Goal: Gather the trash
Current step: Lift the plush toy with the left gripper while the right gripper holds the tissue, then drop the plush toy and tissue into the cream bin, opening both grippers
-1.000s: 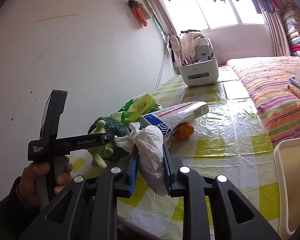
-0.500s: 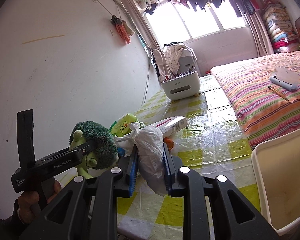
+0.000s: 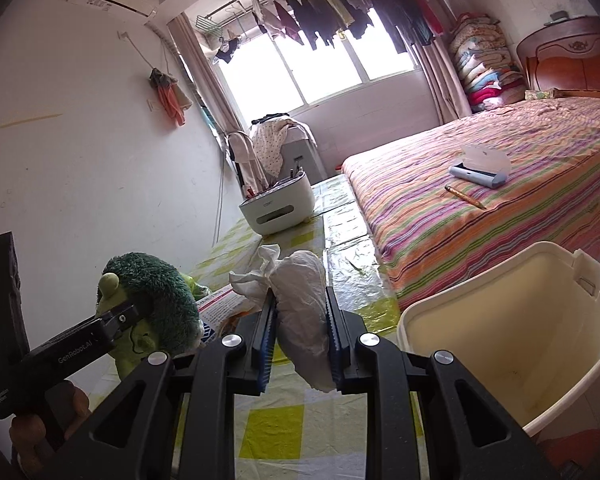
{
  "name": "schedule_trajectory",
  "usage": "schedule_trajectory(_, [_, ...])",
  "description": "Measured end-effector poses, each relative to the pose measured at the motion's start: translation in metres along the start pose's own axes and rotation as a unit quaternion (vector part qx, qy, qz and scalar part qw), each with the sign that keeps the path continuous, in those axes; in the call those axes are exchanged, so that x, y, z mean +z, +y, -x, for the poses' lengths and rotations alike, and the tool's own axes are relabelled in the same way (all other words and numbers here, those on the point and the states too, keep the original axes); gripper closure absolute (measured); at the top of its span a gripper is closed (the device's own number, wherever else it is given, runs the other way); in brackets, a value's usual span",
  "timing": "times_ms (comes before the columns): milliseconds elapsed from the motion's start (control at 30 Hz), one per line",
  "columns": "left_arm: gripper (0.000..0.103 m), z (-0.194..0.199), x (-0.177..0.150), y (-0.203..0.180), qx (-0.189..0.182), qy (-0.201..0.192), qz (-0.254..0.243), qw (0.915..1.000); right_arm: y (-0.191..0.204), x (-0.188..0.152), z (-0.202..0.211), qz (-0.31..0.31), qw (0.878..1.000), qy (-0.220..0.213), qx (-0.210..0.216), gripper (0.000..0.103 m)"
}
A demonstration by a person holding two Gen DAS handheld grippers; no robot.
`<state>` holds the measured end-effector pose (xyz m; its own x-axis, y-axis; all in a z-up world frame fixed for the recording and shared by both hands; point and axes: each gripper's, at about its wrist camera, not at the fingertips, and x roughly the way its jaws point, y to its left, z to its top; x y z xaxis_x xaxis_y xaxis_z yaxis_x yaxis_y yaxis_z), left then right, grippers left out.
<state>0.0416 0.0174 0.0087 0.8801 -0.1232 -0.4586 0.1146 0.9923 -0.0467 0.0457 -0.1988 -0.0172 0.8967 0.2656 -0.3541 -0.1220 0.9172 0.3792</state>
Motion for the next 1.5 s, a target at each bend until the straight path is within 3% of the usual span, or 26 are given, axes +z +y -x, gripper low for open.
schedule_trajectory(200, [0.029, 0.001, 0.012, -0.042, -0.032, -0.022, -0.037, 0.9986, -0.023, 0.007, 0.007, -0.034, 0.997, -0.011, -0.068, 0.081])
schedule_trajectory(500, [0.028, 0.001, -0.006, -0.065, -0.058, -0.002, -0.048, 0.9972, -0.056, 0.019, 0.006, -0.076, 0.986, -0.021, -0.149, 0.079])
schedule_trajectory(633, [0.028, 0.004, -0.008, -0.075, -0.064, -0.006, -0.053, 0.9965, -0.072, 0.019, 0.004, -0.107, 0.981, -0.012, -0.163, 0.079])
schedule_trajectory(767, [0.028, 0.003, -0.008, -0.084, -0.072, 0.001, -0.054, 0.9959, -0.076, 0.017, 0.002, -0.117, 0.979, -0.006, -0.164, 0.075])
schedule_trajectory(833, [0.028, 0.003, -0.008, -0.09, -0.074, 0.001, -0.057, 0.9956, -0.078, 0.017, 0.002, -0.125, 0.979, -0.008, -0.162, 0.063])
schedule_trajectory(900, [0.028, 0.002, -0.008, -0.095, -0.074, 0.002, -0.062, 0.9953, -0.081, 0.017, 0.004, -0.132, 0.978, -0.013, -0.164, 0.045])
schedule_trajectory(933, [0.028, 0.001, -0.008, -0.097, -0.075, 0.003, -0.063, 0.9952, -0.082, 0.017, 0.006, -0.136, 0.977, -0.017, -0.161, 0.043])
schedule_trajectory(1067, [0.027, -0.003, -0.009, -0.105, -0.08, 0.014, -0.067, 0.9944, -0.094, 0.015, 0.021, -0.172, 0.973, -0.051, -0.143, 0.042])
schedule_trajectory(1267, [0.027, -0.019, -0.005, -0.123, -0.104, 0.041, -0.066, 0.9915, -0.11, 0.009, 0.061, -0.231, 0.953, -0.142, -0.139, 0.041])
schedule_trajectory(1500, [0.027, -0.052, -0.003, -0.157, -0.143, 0.095, -0.061, 0.9832, -0.119, 0.002, 0.088, -0.275, 0.931, -0.206, -0.126, 0.034])
